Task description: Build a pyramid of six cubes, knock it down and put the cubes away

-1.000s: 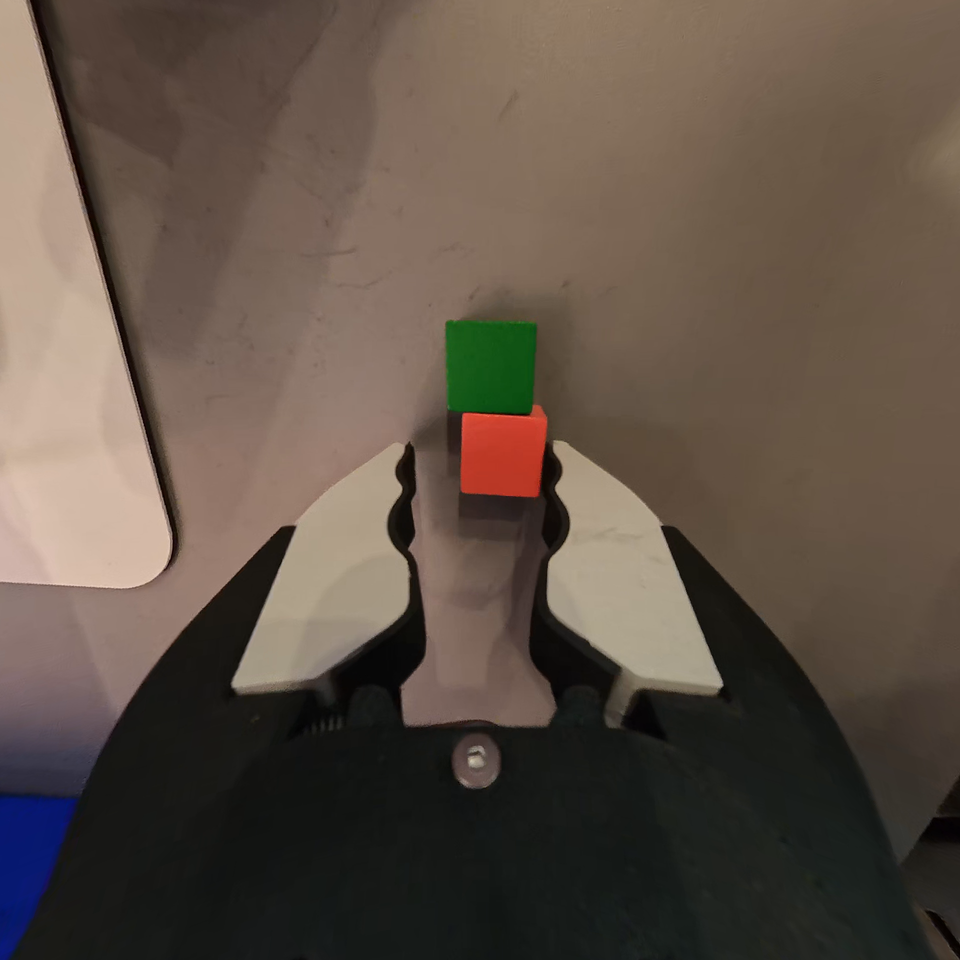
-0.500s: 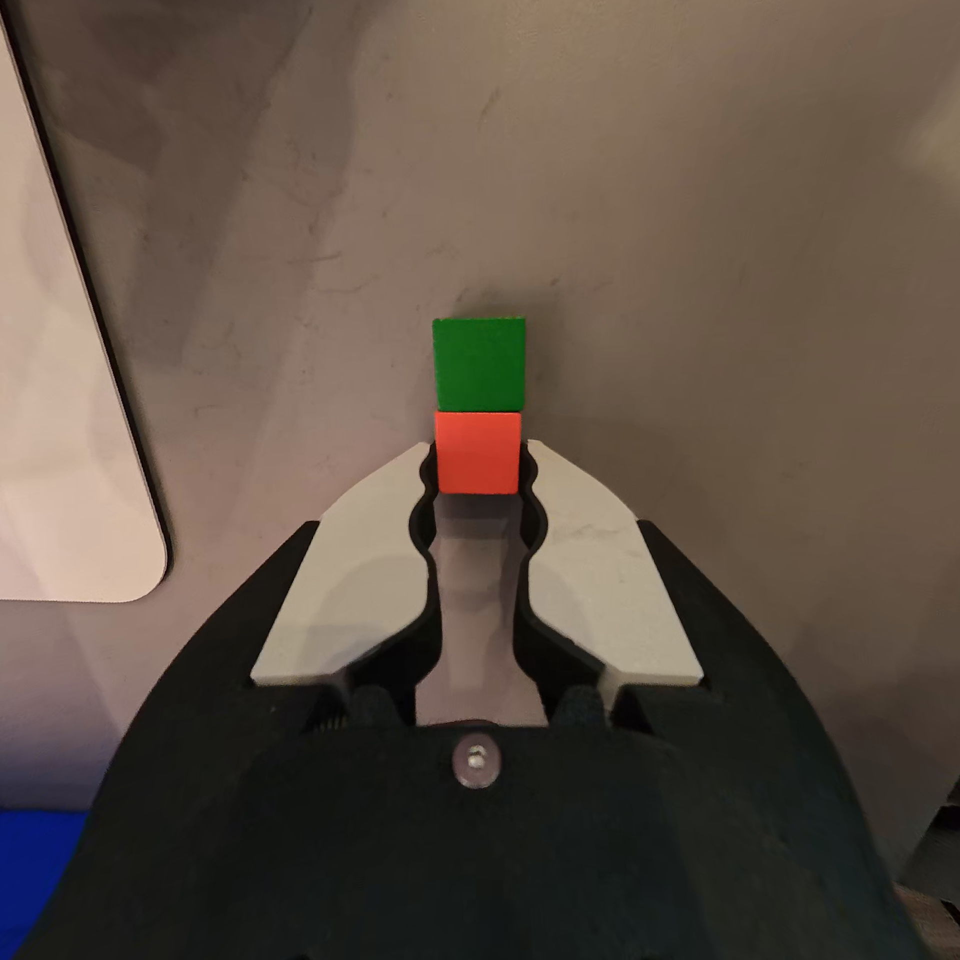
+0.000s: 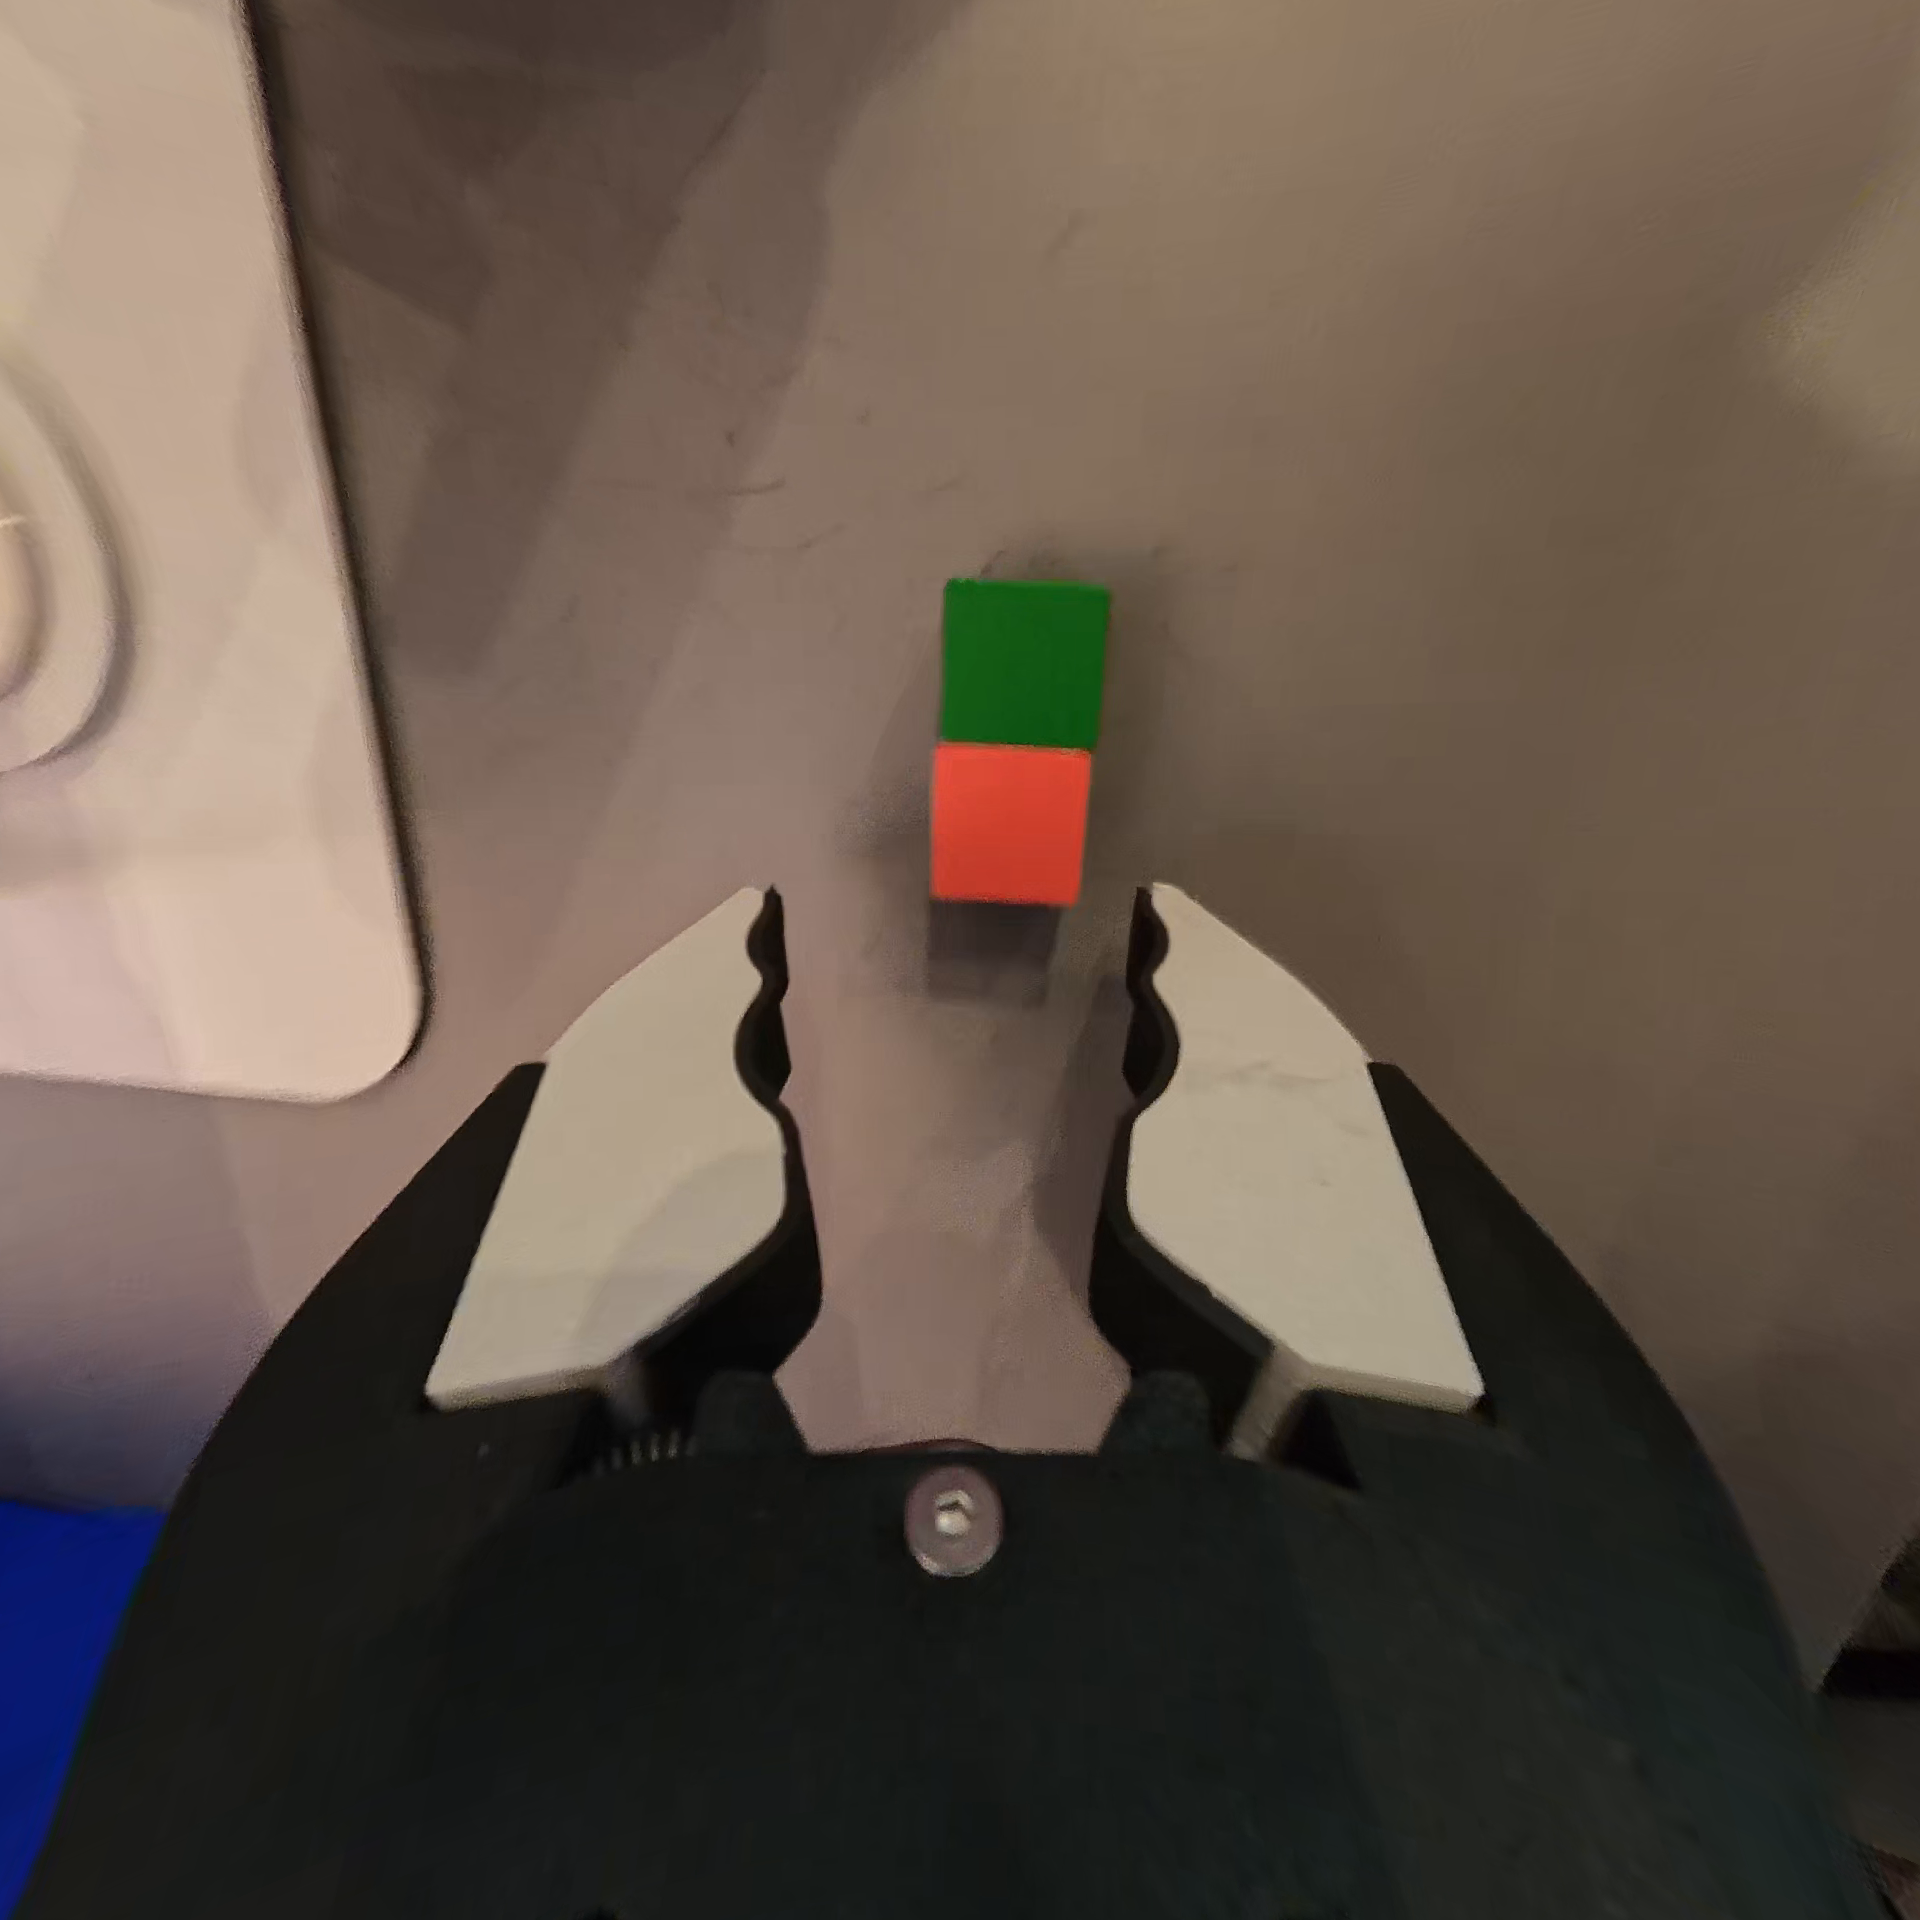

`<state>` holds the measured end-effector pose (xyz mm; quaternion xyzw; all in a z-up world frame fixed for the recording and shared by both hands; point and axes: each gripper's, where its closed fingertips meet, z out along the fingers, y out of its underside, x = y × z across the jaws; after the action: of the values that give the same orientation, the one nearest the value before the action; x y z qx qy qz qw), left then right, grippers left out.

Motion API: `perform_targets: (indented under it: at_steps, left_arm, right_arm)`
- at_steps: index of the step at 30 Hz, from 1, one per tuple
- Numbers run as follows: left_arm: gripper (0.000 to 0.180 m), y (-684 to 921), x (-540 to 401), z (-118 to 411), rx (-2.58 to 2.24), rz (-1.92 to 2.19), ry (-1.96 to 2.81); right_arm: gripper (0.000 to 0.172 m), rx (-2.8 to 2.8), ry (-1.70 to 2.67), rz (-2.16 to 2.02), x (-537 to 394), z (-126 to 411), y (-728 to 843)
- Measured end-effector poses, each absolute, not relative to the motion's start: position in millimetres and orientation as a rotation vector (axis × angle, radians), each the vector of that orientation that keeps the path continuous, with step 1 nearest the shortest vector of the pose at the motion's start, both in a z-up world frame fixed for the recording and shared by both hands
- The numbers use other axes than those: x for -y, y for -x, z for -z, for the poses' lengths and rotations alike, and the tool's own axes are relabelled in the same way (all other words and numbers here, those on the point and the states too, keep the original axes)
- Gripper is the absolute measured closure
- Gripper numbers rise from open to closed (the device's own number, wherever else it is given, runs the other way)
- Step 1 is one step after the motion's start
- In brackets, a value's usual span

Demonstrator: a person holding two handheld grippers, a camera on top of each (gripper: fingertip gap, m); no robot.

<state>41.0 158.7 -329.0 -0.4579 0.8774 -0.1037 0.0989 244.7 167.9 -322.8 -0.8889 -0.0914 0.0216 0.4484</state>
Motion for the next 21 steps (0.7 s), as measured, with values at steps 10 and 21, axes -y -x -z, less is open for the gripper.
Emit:
perform_targets:
  at_steps: [10,21]
  left_arm:
    - [0.135,28.6,-379.3,217.7,-2.056,0.017,1.628]
    - [0.129,57.9,-549.6,298.3,-1.877,-0.237,2.026]
  right_arm:
    - [0.132,0.221,2.195,-0.056,-167.9,322.0,-245.1]
    - [0.133,0.227,2.201,-0.062,-167.8,322.9,-244.1]
